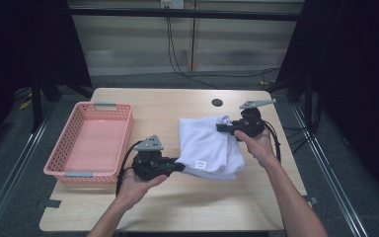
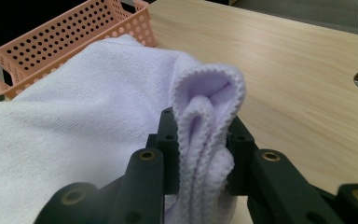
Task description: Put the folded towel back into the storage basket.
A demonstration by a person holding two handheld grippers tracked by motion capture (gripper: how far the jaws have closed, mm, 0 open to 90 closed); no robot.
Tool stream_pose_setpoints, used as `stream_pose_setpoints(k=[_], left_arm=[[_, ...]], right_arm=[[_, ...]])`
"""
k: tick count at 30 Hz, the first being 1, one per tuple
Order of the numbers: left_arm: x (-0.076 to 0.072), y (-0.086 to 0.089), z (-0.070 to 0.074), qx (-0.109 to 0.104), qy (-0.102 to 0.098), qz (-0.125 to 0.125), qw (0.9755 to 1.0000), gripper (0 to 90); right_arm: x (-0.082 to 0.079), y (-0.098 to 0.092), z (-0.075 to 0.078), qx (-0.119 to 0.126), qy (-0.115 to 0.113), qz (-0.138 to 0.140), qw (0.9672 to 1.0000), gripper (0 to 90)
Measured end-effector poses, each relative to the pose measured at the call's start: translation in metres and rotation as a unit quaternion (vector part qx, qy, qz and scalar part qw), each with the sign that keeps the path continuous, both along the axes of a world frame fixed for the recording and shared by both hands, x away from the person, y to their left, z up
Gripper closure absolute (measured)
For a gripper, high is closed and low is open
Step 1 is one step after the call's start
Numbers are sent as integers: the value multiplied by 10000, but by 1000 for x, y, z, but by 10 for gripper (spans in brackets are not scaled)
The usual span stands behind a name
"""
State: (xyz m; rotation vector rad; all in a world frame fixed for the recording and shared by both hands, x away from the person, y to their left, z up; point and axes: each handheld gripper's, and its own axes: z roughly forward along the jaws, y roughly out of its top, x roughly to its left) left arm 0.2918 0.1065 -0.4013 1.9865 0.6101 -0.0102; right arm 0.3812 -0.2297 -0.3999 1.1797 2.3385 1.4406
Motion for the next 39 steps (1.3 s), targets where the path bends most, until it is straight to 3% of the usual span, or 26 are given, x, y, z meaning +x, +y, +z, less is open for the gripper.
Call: stream_pose_setpoints(k=[10, 14, 23, 32, 39], left_arm=[[2, 29, 1, -94, 14, 236, 9997, 775], [3, 38, 5, -59, -32, 324, 9995, 776], [7, 53, 10, -197, -59, 555, 9982, 777], [10, 80, 22, -330, -151, 771, 9964, 777], [11, 104, 20, -401, -115, 950, 9946, 782]], right_arm=[[10, 27, 7, 67, -115, 96, 9999, 733], [15, 36, 9, 116, -96, 143, 9998, 734], [35, 59, 17, 117, 44, 213, 9997, 733], [46, 83, 35, 86, -26, 375, 9993, 735], [53, 104, 39, 162, -7, 494, 9986, 735]])
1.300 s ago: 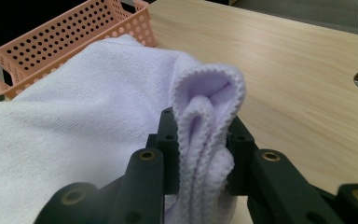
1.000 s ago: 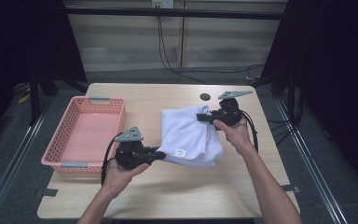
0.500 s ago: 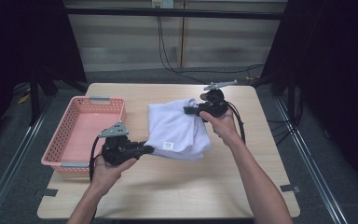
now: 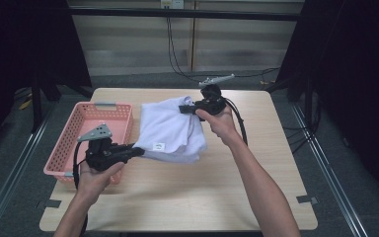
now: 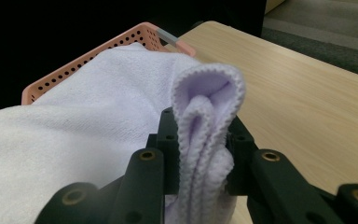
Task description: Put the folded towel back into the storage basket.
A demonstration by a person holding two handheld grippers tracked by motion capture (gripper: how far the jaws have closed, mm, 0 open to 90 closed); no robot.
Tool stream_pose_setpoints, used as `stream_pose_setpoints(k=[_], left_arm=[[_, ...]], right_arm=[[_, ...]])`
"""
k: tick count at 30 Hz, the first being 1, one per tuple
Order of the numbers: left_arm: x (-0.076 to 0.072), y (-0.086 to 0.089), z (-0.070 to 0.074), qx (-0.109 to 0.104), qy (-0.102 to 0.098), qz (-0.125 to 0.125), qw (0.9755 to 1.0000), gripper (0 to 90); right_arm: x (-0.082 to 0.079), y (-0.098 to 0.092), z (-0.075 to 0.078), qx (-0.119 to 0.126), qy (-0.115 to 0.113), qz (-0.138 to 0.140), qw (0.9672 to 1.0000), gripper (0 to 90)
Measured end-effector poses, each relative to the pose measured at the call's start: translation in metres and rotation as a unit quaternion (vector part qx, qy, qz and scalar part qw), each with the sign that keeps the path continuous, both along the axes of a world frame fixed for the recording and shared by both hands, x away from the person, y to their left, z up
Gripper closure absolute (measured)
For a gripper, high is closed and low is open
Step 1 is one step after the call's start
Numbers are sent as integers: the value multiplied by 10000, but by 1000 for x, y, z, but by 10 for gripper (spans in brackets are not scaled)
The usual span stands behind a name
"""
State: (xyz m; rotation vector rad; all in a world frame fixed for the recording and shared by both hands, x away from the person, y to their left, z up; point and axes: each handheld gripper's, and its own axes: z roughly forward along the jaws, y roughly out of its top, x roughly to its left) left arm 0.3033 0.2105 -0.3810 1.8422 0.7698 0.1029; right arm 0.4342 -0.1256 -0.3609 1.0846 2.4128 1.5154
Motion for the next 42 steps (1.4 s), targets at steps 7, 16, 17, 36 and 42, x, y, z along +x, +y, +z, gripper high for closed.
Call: stream_pose_setpoints(k=[7, 16, 17, 36, 42], left_arm=[[-1, 21, -1, 15, 9, 199, 9998, 784], [0, 47, 5, -96, -48, 464, 9989, 788], [0, 49, 6, -94, -53, 492, 9987, 787], [-5, 102, 17, -272, -125, 1090, 9936, 792], [-9, 123, 19, -220, -145, 1174, 9927, 793]], right_arm=[[5, 21, 1, -27, 18, 133, 9999, 735], [16, 51, 15, -56, -18, 235, 9997, 737], [17, 54, 17, -82, -32, 242, 9997, 737], [32, 113, 36, -116, 8, 455, 9989, 739], [37, 138, 37, -157, 74, 523, 9985, 740]])
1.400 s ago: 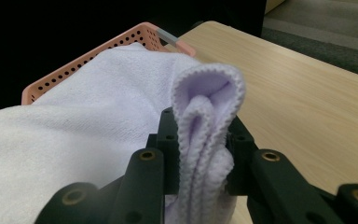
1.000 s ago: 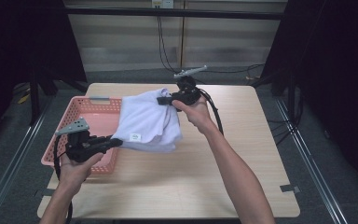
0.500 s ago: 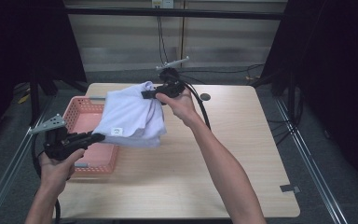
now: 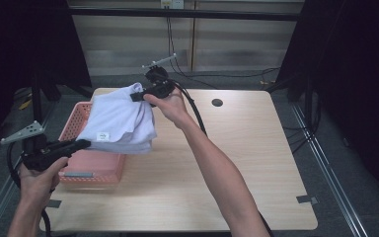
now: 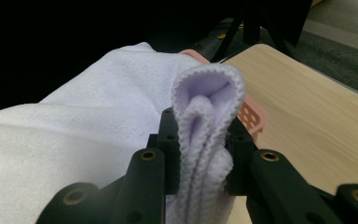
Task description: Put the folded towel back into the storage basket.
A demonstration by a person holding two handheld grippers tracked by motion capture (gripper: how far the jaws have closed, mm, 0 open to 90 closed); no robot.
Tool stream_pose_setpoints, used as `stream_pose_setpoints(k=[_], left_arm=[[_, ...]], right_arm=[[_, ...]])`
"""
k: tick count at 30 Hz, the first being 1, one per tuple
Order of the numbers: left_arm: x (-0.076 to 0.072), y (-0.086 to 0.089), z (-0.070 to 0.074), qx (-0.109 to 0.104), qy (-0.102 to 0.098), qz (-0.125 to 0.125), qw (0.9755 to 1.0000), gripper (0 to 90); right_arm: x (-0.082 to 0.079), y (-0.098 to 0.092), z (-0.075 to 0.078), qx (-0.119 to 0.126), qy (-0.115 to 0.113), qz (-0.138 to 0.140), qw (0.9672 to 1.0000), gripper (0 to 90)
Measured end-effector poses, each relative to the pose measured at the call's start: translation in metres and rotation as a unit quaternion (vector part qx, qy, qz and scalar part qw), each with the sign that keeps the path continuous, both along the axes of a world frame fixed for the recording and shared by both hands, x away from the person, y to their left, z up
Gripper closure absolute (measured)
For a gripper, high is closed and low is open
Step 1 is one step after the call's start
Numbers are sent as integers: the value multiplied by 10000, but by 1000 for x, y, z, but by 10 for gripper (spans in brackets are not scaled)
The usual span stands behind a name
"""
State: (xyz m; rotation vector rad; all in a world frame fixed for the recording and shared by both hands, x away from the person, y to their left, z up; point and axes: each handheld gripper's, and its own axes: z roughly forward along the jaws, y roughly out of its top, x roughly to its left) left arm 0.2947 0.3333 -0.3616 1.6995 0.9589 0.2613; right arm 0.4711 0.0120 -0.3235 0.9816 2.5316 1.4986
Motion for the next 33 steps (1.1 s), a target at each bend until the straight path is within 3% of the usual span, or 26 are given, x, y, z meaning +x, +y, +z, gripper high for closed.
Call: stream_pose_setpoints(k=[9, 12, 19, 33], left_arm=[[-3, 35, -4, -14, 125, 398, 9991, 793], [-4, 45, -4, -33, 201, 550, 9983, 792], [-3, 74, -12, 10, 326, 870, 9957, 793], [11, 93, -52, 377, 852, 1149, 9890, 794]], right_arm=[[0, 41, -1, -184, 26, 46, 9998, 742], [3, 52, -5, -217, 135, 38, 9997, 743], [3, 84, -11, -223, 133, 36, 9997, 743], [13, 114, -64, -283, 353, -228, 9987, 743]])
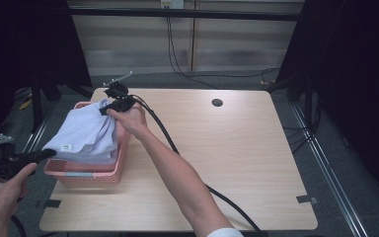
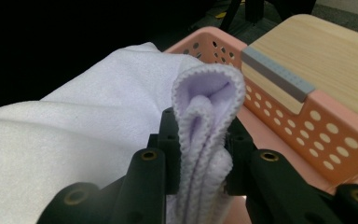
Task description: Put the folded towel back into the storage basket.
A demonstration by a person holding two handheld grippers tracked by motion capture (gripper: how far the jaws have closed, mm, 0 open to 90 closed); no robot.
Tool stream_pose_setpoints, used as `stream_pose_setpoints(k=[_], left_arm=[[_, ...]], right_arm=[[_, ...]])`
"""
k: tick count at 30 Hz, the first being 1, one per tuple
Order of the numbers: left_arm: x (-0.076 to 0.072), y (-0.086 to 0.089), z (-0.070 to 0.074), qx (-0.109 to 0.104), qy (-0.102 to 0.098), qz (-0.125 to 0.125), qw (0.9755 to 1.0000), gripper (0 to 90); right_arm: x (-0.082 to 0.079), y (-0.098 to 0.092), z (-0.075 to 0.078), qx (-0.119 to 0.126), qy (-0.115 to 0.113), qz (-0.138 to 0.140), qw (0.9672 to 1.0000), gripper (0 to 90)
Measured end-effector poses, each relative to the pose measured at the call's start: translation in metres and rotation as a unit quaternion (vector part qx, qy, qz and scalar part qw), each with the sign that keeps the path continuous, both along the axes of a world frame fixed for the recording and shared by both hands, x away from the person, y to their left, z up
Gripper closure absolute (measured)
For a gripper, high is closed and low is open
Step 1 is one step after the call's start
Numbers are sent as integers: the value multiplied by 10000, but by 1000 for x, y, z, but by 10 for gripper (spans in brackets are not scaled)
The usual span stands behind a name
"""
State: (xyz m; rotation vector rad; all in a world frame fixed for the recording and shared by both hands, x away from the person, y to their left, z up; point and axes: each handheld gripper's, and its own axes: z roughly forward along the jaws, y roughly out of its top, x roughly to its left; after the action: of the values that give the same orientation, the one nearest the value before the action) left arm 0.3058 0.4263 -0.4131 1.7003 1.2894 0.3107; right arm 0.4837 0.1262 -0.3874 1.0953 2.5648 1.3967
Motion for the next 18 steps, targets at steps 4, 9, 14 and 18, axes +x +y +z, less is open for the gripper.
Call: stream_pose_setpoints(k=[4, 9, 14, 18], left_arm=[[3, 0, -8, 54, 153, -77, 9998, 793], [6, -5, -13, 281, 221, -85, 9993, 793], [6, -12, -18, 488, 332, -209, 9980, 775], [7, -15, -21, 570, 422, -235, 9972, 743]], right_arm=[[1, 0, -15, -17, 82, -42, 10000, 743], [2, 1, -30, -78, 130, -125, 9998, 743], [2, -1, -43, -106, 169, -117, 9997, 737], [5, 1, -52, -158, 171, -139, 9996, 733]])
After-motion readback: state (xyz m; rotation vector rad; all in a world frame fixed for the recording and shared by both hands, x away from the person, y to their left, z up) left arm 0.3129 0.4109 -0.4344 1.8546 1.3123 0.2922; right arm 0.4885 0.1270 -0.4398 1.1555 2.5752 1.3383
